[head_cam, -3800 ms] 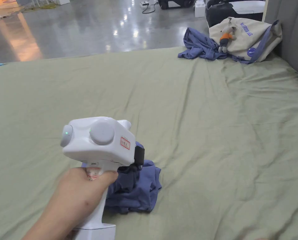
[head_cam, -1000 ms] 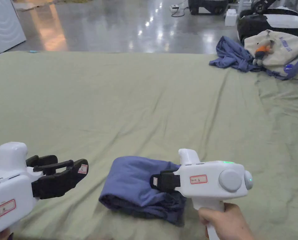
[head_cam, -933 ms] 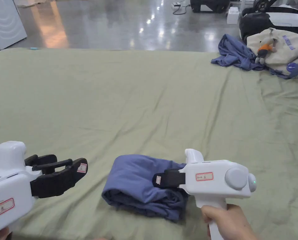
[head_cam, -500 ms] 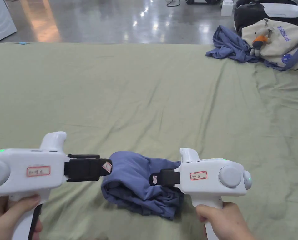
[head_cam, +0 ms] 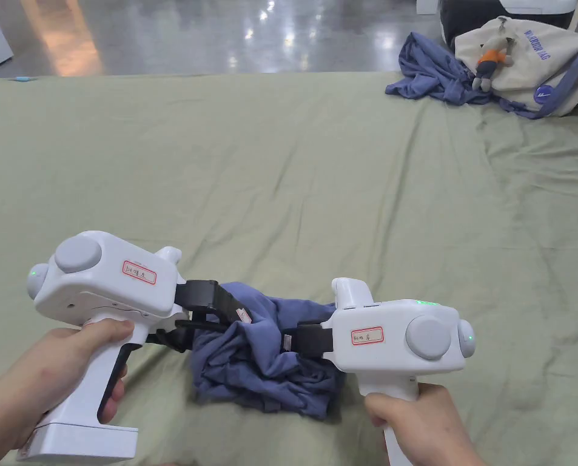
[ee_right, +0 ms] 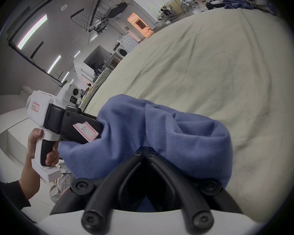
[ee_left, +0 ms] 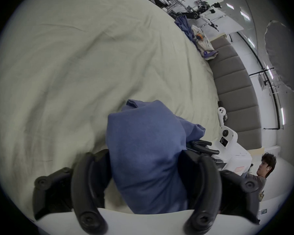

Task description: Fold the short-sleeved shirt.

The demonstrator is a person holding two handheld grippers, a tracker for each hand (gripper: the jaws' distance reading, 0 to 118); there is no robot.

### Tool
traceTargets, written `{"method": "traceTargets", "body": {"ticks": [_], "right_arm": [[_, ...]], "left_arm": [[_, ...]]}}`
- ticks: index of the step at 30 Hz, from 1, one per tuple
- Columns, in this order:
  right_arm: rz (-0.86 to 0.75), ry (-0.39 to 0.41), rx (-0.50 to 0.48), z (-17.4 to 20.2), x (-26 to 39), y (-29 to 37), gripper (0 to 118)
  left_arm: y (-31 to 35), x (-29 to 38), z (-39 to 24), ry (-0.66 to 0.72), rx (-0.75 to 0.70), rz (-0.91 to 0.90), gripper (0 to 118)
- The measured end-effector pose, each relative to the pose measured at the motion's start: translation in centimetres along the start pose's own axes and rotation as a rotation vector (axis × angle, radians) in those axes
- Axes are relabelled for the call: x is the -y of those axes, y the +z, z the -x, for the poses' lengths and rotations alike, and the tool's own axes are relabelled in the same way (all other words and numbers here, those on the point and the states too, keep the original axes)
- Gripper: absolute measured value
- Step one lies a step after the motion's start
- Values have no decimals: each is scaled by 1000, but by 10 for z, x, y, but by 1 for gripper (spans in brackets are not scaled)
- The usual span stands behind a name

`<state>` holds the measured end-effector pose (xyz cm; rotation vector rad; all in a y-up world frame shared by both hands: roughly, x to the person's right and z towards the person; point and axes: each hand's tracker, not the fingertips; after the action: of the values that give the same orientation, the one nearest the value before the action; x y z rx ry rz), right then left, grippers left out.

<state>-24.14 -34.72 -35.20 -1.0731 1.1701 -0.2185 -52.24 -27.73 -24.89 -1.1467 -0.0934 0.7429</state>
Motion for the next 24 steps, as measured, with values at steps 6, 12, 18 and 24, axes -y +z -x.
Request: {"method": "traceTargets", "body": {"ticks": [6,12,18,24], "right_arm": [[-6,14,6,3,0,2,2],[-164,280,94,39,-8,66,2],[-495,585,342,95,54,193,2],[-643,566,420,116,121,251,2]], "left_arm": [[3,-4,-16,-50,-31,17,31],[18,5,-17,-102,-39,-34,28],[34,22,-8,-118,-22,-85,27],[46,17,11,-140,-34,-78,27]]}}
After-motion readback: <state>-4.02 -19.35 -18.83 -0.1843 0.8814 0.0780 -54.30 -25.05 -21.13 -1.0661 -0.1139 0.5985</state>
